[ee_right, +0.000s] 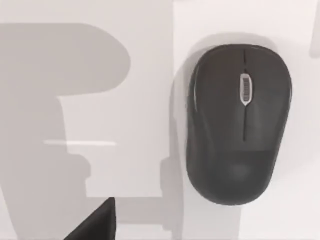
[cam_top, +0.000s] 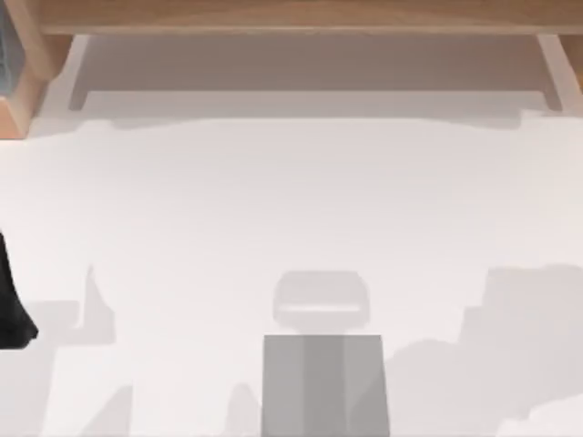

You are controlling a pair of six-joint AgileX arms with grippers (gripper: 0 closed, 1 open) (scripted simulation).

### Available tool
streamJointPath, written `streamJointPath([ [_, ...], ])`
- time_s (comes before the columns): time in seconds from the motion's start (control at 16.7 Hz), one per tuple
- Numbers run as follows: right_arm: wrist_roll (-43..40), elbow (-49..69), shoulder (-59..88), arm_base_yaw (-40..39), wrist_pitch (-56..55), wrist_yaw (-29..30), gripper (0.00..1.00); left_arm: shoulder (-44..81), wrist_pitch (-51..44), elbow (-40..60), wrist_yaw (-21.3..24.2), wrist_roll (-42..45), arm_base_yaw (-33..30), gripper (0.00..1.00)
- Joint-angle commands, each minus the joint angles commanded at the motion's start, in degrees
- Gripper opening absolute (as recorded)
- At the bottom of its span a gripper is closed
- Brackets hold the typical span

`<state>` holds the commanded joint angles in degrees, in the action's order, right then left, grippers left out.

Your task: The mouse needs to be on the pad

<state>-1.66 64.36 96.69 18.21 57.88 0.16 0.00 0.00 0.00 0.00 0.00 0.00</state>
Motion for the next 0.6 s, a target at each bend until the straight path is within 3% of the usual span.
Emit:
streamJointPath([
  [0.36, 0.1, -8.9, 6.8, 0.0, -16.3, 0.0, 1.0, 0.0, 0.0, 0.0, 0.0, 0.0, 0.0, 1.0],
  [0.6, 0.1, -10.7, 8.3, 0.1, -19.1, 0.0, 1.0, 0.0, 0.0, 0.0, 0.0, 0.0, 0.0, 1.0],
])
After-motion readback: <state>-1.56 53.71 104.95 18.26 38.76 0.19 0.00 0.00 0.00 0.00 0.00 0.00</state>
